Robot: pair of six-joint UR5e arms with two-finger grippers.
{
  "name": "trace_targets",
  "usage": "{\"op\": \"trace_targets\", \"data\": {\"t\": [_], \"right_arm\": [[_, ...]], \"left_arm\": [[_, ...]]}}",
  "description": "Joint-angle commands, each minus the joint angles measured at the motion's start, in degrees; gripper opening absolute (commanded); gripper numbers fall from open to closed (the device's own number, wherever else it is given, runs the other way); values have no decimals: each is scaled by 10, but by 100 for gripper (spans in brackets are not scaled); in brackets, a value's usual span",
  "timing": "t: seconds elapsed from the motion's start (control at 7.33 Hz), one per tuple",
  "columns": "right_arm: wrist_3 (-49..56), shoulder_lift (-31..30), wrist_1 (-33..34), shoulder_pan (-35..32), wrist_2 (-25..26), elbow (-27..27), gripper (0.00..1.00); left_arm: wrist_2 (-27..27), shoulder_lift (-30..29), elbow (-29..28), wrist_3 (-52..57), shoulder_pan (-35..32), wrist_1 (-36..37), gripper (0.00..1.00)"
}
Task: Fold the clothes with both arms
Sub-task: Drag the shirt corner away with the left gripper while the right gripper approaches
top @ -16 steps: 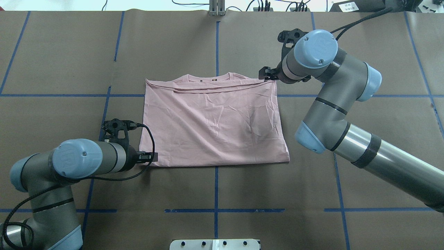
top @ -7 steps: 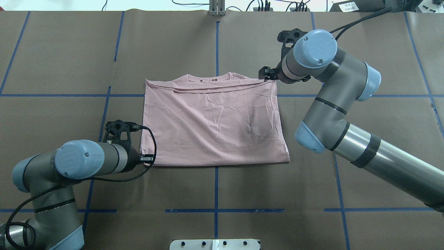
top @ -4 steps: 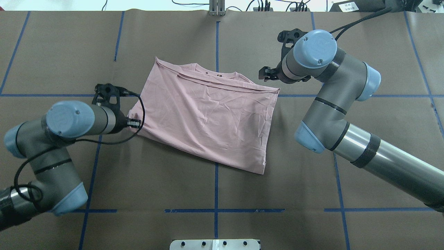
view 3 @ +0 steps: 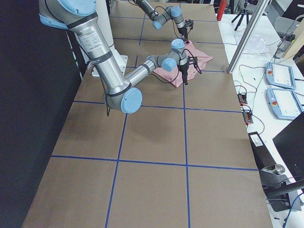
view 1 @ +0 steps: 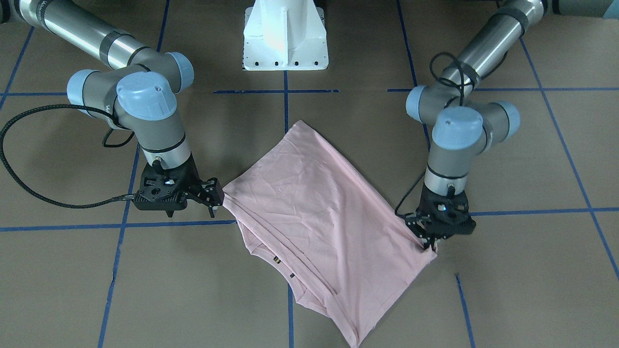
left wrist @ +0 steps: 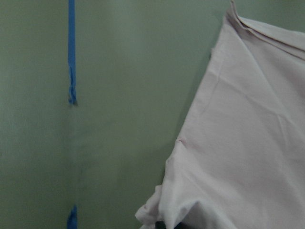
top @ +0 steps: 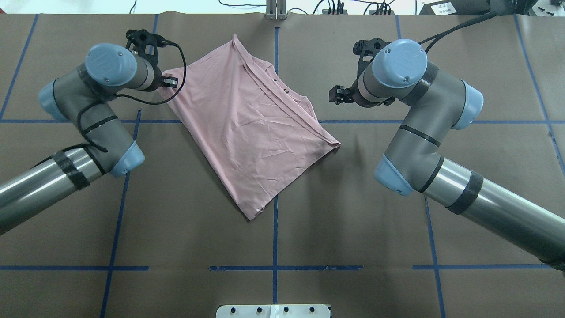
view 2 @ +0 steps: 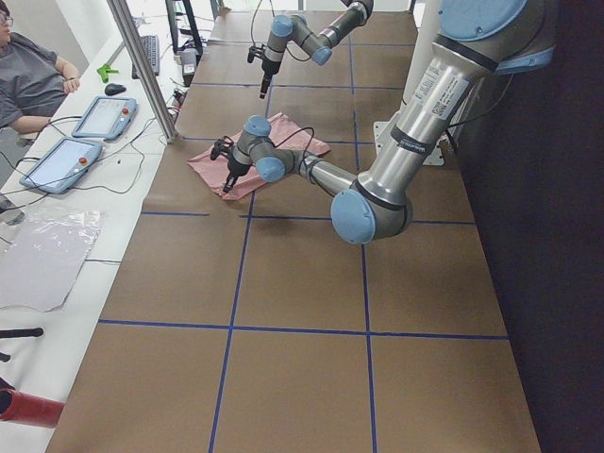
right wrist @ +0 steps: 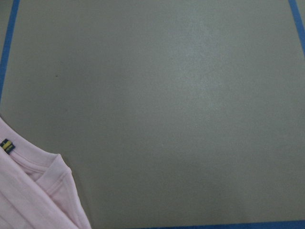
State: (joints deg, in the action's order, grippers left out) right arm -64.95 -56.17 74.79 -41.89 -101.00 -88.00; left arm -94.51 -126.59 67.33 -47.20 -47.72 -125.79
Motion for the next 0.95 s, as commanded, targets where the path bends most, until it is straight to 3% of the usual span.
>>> {"op": "trace_targets", "data": {"t": [0.0, 0.14, 0.27, 0.41, 0.55, 0.68, 0.82], "right_arm": [[-3, 2, -1, 1, -1, -2, 100], [-3, 3, -1, 1, -1, -2, 100], [-4, 5, -1, 1, 0, -2, 100], [-6, 7, -1, 6, 2, -2, 100], [-41, 24, 1, 17, 8, 6, 97], [-86, 69, 2, 29, 24, 46, 77], [-119, 121, 1, 49, 53, 103, 72]], "left_arm": [[0, -78, -147, 41, -33, -73, 0], [-1, -77, -146, 41, -33, -77, 34], [-3, -68, -142, 53, -34, -97, 99], [-13, -66, -142, 81, -49, -104, 100], [-74, -61, -141, 136, -82, -105, 100], [-87, -54, -141, 149, -89, -111, 100], [-88, -50, -135, 149, -90, -113, 100]]}}
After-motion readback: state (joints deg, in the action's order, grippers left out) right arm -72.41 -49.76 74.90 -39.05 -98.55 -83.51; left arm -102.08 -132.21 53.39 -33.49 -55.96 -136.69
